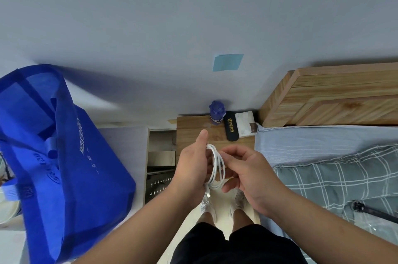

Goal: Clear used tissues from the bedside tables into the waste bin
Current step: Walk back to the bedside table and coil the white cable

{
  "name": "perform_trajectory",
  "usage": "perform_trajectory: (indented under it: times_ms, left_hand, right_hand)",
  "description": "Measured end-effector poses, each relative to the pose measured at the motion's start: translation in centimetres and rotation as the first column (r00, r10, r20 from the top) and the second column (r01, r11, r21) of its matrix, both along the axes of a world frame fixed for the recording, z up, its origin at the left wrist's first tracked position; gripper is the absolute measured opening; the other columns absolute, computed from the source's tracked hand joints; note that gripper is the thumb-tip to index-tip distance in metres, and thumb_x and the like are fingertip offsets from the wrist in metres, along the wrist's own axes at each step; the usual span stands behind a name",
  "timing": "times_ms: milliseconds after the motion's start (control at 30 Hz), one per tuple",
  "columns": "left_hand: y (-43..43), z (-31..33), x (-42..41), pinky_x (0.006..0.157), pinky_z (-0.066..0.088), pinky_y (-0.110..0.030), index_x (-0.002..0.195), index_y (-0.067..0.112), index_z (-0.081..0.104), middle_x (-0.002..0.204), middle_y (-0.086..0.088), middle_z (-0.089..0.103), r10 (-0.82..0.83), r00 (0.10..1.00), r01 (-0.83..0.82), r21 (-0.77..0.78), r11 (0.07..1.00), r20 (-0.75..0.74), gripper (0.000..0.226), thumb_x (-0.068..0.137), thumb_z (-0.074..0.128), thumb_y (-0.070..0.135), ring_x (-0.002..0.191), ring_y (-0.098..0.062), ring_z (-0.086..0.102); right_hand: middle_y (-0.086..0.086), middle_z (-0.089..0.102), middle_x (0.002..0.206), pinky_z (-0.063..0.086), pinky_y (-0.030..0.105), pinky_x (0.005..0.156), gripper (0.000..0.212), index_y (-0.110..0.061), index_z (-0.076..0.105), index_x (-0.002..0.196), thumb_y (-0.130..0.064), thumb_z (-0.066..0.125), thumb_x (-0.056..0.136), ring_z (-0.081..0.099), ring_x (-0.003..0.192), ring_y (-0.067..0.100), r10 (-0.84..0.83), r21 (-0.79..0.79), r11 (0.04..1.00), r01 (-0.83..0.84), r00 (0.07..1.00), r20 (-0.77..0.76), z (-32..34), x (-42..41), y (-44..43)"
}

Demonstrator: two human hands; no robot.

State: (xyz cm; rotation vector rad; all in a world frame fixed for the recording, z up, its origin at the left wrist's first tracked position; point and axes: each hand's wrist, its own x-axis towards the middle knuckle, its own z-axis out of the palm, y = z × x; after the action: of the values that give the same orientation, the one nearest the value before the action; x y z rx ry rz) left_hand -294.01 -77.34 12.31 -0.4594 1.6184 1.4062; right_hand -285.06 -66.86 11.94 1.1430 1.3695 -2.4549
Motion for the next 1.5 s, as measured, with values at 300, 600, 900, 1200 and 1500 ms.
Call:
perform_trajectory:
  times_ms: [300, 600, 900, 1200, 1500]
  left_hand:
    - [1.2, -1.1, -0.2, 0.061, 0.047, -0.039, 0.076, 0.014, 0.061, 0.059, 0.003, 0.055, -0.008, 0.951, -0.017, -0.078, 0.997, -0.31, 0.047, 0.101, 0.064, 0.054, 0.059, -0.017, 0.052]
    - [-1.0, -0.1, -1.4, 0.07, 0.062, -0.033, 0.115, 0.032, 0.081, 0.077, -0.021, 0.061, -0.244, 0.941, 0.296, 0.219, 0.93, -0.236, 0.032, 0.096, 0.064, 0.051, 0.066, -0.022, 0.066]
    - [-2.0, 0.1, -1.7, 0.043, 0.028, -0.016, 0.086, 0.022, 0.074, 0.073, 0.007, 0.065, -0.342, 0.933, 0.36, 0.248, 0.899, -0.115, 0.028, 0.105, 0.06, 0.035, 0.051, -0.006, 0.036]
    - [-1.1, -0.1, -1.8, 0.044, 0.035, -0.016, 0.092, 0.017, 0.065, 0.074, 0.003, 0.057, 0.061, 0.979, -0.144, 0.451, 0.881, 0.193, 0.025, 0.094, 0.063, 0.042, 0.05, -0.006, 0.041]
    - [-1.8, -0.7, -0.9, 0.049, 0.046, -0.02, 0.085, 0.016, 0.077, 0.077, 0.0, 0.061, 0.083, 0.921, -0.276, 0.491, 0.826, 0.379, 0.031, 0.097, 0.062, 0.04, 0.054, -0.01, 0.048]
  right_hand:
    - [0.002, 0.081, 0.092, 0.056, 0.019, 0.06, 0.039, -0.034, 0.071, 0.123, -0.025, 0.075, 0.085, 0.074, 0.073, 0.008, 0.042, 0.137, 0.99, -0.027, 0.993, -0.111, 0.1, 0.5, -0.5]
    - [0.002, 0.077, 0.09, 0.053, 0.026, 0.055, 0.04, -0.019, 0.08, 0.112, -0.038, 0.081, 0.077, 0.068, 0.067, 0.011, -0.102, -0.274, 0.96, 0.059, 0.984, -0.146, -1.3, -0.2, 2.9]
    - [0.008, 0.071, 0.083, 0.058, 0.03, 0.069, 0.031, -0.019, 0.081, 0.107, -0.024, 0.082, 0.076, 0.067, 0.072, 0.018, -0.081, -0.345, 0.938, 0.032, 0.988, -0.13, -1.9, -0.3, 4.0]
    - [0.017, 0.073, 0.111, 0.055, 0.039, 0.07, 0.068, -0.016, 0.074, 0.123, -0.071, 0.061, 0.084, 0.07, 0.089, 0.026, -0.043, -0.372, 0.928, -0.014, 0.989, -0.144, -2.0, 0.8, 3.8]
    - [0.006, 0.07, 0.086, 0.052, 0.03, 0.059, 0.051, -0.02, 0.079, 0.108, -0.046, 0.095, 0.067, 0.066, 0.069, 0.017, -0.051, -0.233, 0.972, 0.007, 0.982, -0.182, -2.2, 1.4, 2.2]
